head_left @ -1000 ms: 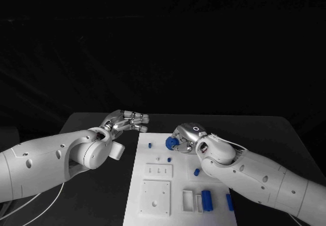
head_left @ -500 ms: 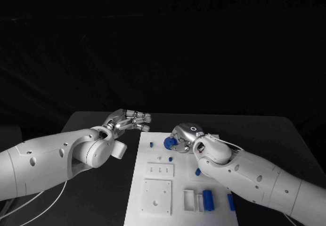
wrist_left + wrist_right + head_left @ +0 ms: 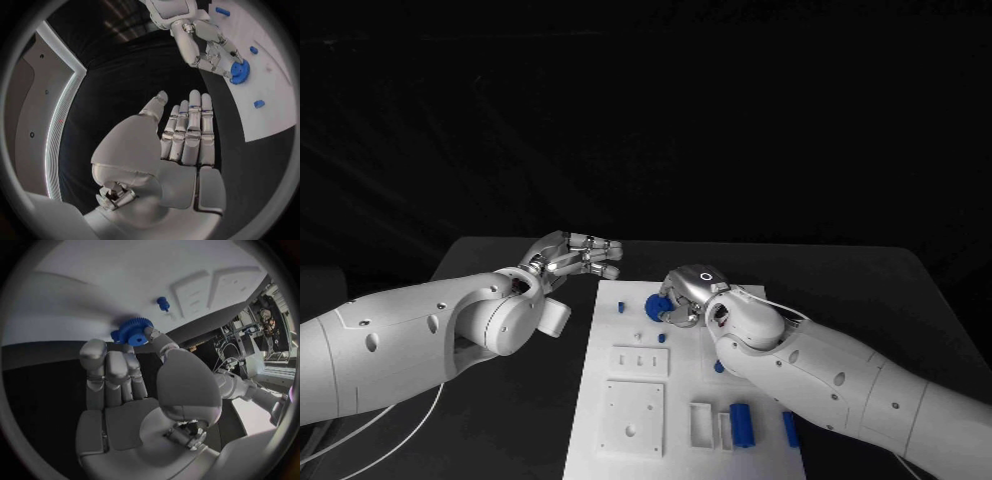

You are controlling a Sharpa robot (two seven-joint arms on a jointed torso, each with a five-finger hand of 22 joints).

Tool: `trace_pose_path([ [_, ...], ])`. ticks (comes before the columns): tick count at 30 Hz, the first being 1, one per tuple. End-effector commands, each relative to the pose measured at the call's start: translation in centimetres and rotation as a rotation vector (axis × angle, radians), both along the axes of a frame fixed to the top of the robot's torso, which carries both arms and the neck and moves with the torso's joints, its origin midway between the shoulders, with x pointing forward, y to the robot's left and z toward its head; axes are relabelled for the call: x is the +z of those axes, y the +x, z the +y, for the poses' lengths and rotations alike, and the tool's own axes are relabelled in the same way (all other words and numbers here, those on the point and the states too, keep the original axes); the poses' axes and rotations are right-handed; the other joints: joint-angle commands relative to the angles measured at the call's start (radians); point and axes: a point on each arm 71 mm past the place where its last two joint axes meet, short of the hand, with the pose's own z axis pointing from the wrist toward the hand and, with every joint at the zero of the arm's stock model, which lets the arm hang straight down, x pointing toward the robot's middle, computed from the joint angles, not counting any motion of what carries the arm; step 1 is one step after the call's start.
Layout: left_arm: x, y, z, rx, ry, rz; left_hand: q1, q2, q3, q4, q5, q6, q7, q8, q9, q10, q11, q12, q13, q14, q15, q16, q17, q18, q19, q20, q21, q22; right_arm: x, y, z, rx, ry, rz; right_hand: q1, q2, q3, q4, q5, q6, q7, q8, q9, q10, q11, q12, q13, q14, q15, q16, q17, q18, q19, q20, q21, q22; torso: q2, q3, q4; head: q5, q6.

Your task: Assemble the parts on the task board

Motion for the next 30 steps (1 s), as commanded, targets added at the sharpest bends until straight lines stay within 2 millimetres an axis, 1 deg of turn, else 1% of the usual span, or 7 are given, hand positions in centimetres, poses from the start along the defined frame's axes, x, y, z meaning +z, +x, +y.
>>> trace_pose_path([
  [1, 0.12, -0.03, -0.28, -0.018, -0.008, -0.003, 0.002, -0.008, 0.003, 0.0, 0.004, -0.007, 0.002, -0.003, -0.001, -0.008, -0.001, -0.004, 0.001, -0.007, 0.002, -0.004, -0.001, -0.008, -0.004, 0.004, 0.005, -0.002, -0.31, -0.02, 0.18, 0.008, -0.023, 0.005, -0.004, 0.001, -0.009, 0.001, 0.002, -0.003, -0.001, 0.007, 0.001, -0.006, 0.001, -0.008, -0.002, 0.0, -0.004, -0.005, -0.003, -0.014, 0.042, -0.003, -0.005, 0.093, 0.0, 0.0002, 0.0008, 0.002, 0.0],
  [13, 0.12, 0.0, -0.34, -0.019, -0.008, -0.003, 0.002, -0.008, 0.003, 0.0, 0.004, -0.007, 0.002, -0.003, -0.001, -0.008, -0.001, -0.004, 0.001, -0.007, 0.002, -0.004, -0.001, -0.008, -0.004, 0.004, 0.005, -0.002, -0.54, 0.05, 0.5, 0.009, -0.021, 0.004, -0.002, -0.001, -0.011, 0.002, -0.001, -0.019, 0.004, 0.006, 0.0, -0.013, 0.004, -0.016, -0.008, 0.0, -0.002, -0.009, -0.004, -0.013, 0.042, -0.002, -0.008, 0.093, 0.0, 0.0008, -0.0001, 0.005, 0.001],
  [19, 0.11, 0.02, -0.36, -0.019, -0.008, -0.003, 0.002, -0.008, 0.003, 0.0, 0.004, -0.007, 0.002, -0.003, -0.001, -0.008, -0.001, -0.004, 0.001, -0.007, 0.002, -0.004, -0.001, -0.008, -0.004, 0.004, 0.005, -0.002, -0.65, 0.08, 0.59, 0.011, -0.016, 0.01, -0.008, -0.013, -0.032, 0.009, -0.012, -0.094, 0.023, 0.007, -0.002, -0.023, 0.016, -0.032, -0.023, -0.001, 0.006, -0.014, -0.007, -0.006, 0.04, 0.005, -0.017, 0.091, 0.0, 0.0009, -0.0005, 0.004, 0.003],
  [24, 0.07, 0.04, -0.36, -0.022, -0.007, 0.002, 0.0, -0.008, 0.001, -0.003, 0.004, -0.009, 0.003, -0.003, -0.001, -0.008, -0.001, -0.004, 0.001, -0.007, 0.002, -0.005, -0.001, -0.008, -0.005, 0.004, 0.007, -0.003, -0.87, 0.16, 0.49, 0.014, 0.003, 0.043, -0.045, -0.007, -0.139, 0.068, 0.04, -0.128, 0.02, 0.008, -0.001, -0.027, 0.013, -0.036, -0.031, -0.001, 0.006, -0.016, -0.009, 0.0, 0.042, 0.008, -0.021, 0.091, 0.0, 0.0002, -0.0007, 0.005, 0.003],
  [27, 0.06, 0.04, -0.38, -0.025, -0.006, 0.004, -0.001, -0.008, 0.001, -0.003, 0.004, -0.011, 0.003, -0.003, -0.001, -0.01, 0.0, -0.005, 0.001, -0.007, 0.002, -0.005, -0.001, -0.008, -0.005, 0.004, 0.007, -0.003, -0.96, 0.2, 0.41, 0.014, 0.01, 0.056, -0.044, -0.006, -0.184, 0.105, 0.024, -0.134, 0.021, 0.008, -0.001, -0.029, 0.014, -0.036, -0.033, -0.001, 0.006, -0.016, -0.008, 0.0, 0.041, 0.008, -0.025, 0.091, 0.0, 0.0008, -0.0011, 0.005, 0.002],
  [28, 0.05, 0.04, -0.39, -0.025, -0.006, 0.005, -0.001, -0.008, 0.001, -0.003, 0.004, -0.011, 0.003, -0.003, -0.001, -0.01, 0.0, -0.005, 0.001, -0.007, 0.002, -0.005, -0.001, -0.008, -0.005, 0.004, 0.007, -0.003, -1.0, 0.22, 0.37, 0.014, 0.012, 0.06, -0.053, -0.01, -0.202, 0.13, 0.024, -0.151, 0.022, 0.007, -0.002, -0.03, 0.016, -0.036, -0.034, -0.001, 0.007, -0.016, -0.008, 0.001, 0.042, 0.009, -0.026, 0.091, 0.0, 0.0009, -0.0013, 0.005, 0.002],
  [30, 0.04, 0.04, -0.39, -0.026, -0.006, 0.007, -0.001, -0.008, 0.0, -0.003, 0.003, -0.013, 0.004, -0.003, -0.001, -0.013, 0.001, -0.005, 0.001, -0.007, 0.003, -0.005, -0.002, -0.008, -0.005, 0.005, 0.007, -0.003, -1.03, 0.24, 0.32, 0.015, 0.015, 0.065, -0.054, -0.011, -0.212, 0.149, 0.027, -0.154, 0.023, 0.006, -0.002, -0.031, 0.017, -0.036, -0.035, -0.001, 0.008, -0.016, -0.008, 0.003, 0.042, 0.01, -0.027, 0.091, 0.0, 0.0009, -0.0013, 0.005, 0.002],
])
